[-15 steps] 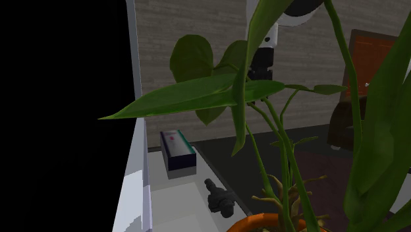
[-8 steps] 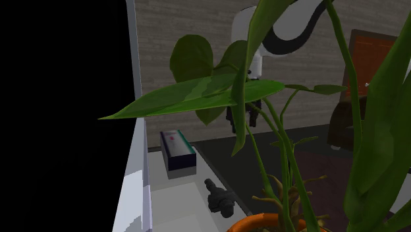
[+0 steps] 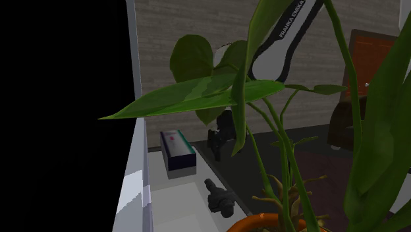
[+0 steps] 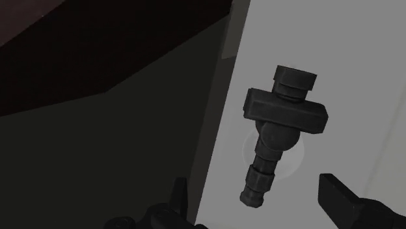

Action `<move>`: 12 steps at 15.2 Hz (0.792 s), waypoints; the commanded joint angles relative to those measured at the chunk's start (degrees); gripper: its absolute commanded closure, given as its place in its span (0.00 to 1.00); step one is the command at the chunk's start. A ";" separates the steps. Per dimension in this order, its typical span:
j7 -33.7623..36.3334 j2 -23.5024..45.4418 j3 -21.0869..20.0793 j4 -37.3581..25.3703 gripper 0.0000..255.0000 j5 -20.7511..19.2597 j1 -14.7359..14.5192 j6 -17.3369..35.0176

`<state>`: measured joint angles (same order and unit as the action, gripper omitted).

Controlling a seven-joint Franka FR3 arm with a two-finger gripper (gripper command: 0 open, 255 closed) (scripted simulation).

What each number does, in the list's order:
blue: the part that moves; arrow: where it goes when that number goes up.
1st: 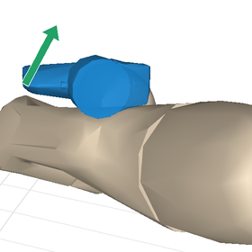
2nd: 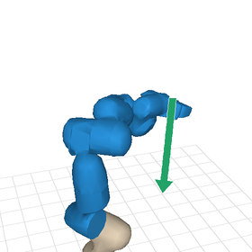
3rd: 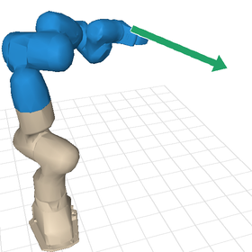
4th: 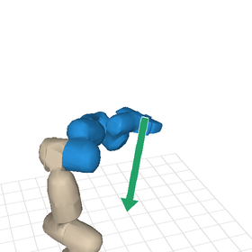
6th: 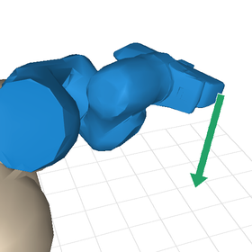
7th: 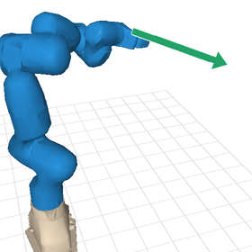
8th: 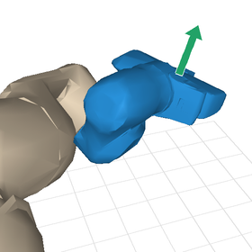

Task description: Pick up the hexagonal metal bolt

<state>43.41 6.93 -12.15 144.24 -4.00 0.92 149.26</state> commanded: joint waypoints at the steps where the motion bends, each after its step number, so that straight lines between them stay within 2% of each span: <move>1: 3.31 5.28 0.57 -1.78 0.00 -1.81 -0.57 3.36; 6: 9.80 17.65 3.17 -8.85 0.00 -4.47 -3.50 8.49; 12: 11.18 23.29 4.78 -11.09 0.00 -5.63 -4.93 11.92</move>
<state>54.33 29.41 -7.63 133.32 -9.41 -3.74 160.51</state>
